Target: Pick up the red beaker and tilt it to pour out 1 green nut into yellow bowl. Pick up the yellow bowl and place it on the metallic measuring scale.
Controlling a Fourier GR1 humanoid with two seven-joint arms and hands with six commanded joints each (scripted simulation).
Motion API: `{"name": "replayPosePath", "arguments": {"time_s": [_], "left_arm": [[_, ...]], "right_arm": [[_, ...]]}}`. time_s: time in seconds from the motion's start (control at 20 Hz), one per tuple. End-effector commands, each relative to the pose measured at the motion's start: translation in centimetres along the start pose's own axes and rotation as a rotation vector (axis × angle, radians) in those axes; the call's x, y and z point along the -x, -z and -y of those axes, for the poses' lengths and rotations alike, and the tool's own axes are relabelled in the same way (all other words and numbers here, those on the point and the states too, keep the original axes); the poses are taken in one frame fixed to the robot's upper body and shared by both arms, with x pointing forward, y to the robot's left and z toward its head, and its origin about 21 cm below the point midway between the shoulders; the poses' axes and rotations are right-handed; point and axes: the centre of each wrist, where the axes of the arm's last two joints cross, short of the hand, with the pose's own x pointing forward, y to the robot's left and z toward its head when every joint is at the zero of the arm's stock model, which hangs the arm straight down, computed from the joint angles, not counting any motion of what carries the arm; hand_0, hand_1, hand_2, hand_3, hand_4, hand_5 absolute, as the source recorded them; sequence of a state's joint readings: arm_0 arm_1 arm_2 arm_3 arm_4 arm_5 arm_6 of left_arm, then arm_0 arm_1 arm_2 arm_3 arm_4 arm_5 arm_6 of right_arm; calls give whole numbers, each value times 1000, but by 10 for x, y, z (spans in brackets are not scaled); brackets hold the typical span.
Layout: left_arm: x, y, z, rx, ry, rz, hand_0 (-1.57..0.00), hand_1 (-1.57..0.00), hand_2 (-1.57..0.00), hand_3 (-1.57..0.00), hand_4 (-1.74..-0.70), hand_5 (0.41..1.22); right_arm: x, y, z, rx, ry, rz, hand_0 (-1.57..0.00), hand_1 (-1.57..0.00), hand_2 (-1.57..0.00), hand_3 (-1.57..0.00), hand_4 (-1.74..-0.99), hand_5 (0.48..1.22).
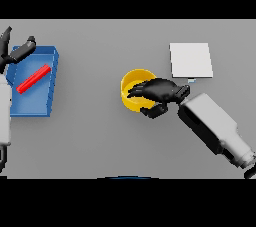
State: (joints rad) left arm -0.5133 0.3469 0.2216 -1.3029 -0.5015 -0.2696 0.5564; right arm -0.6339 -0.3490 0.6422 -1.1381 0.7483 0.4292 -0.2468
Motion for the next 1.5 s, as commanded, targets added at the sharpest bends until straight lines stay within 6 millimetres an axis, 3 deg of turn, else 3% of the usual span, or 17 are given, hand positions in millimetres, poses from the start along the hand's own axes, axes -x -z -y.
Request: {"name": "replayPosePath", "arguments": {"time_s": [0.0, 0.05, 0.15, 0.2, 0.35, 0.5, 0.75, 0.95, 1.2, 1.3, 1.35, 1.45], "left_arm": [[-2, -1, 3, -1, 10, 0, 1, 1, 1, 1, -793, 729], [-2, 2, 0, -7, 12, -10, 1, 1, 1, 1, -793, 729], [2, -1, 1, -5, 11, -4, 1, 1, 1, 1, -788, 732], [1, 0, 4, 2, 5, -7, 1, 1, 1, 1, -791, 733], [-2, 1, 5, -6, 6, -2, 1, 1, 1, 1, -793, 735], [2, 1, 3, -3, 5, 1, 1, 1, 1, 1, -791, 730], [4, 1, 2, 0, 12, 3, 1, 1, 1, 1, -783, 727], [2, 1, -3, -15, 5, 13, 1, 1, 1, 1, -788, 733], [2, 1, -6, -18, 3, 34, 1, 1, 1, 1, -799, 741], [3, 2, -5, -23, 5, 20, 1, 1, 1, 1, -795, 747], [2, 1, -7, -23, 7, 21, 1, 1, 1, 1, -794, 748], [4, 3, -9, -21, 14, 10, 1, 1, 1, 1, -790, 753]], "right_arm": [[-2, -1, -1, -4, -12, -2, -322, -258, -289, -328, -1436, 944], [-2, 0, -1, -11, -20, 2, -469, -376, -379, -419, -1479, 999], [-1, -5, -1, -17, -23, 15, -780, -649, -590, -834, -1469, 1079], [-2, -4, 0, -26, -13, 13, -938, -806, -787, -978, -1521, 1108], [-2, -4, -2, -18, -20, 23, -1247, -1179, -1169, -1054, -1621, 1163], [-3, -9, 4, -23, -25, 9, -1405, -1370, -1365, -1126, -1673, 1191], [-2, -23, 24, 1, -14, -16, -1517, -1505, -1504, -1350, -1711, 1211], [-2, -38, 44, 26, -36, -18, -1549, -1544, -1543, -1325, -1721, 1217], [-9, -36, 61, 29, -28, -52, -1564, -1555, -1561, -1319, -1723, 1218], [-3, -40, 64, 56, -32, -101, -1566, -1561, -1565, -1269, -1723, 1219], [-2, -43, 70, 73, -40, -123, -1471, -1535, -1566, -1279, -1723, 1220], [11, -52, 74, 95, -56, -178, -1506, -1548, -1568, -1324, -1723, 1220]]}}
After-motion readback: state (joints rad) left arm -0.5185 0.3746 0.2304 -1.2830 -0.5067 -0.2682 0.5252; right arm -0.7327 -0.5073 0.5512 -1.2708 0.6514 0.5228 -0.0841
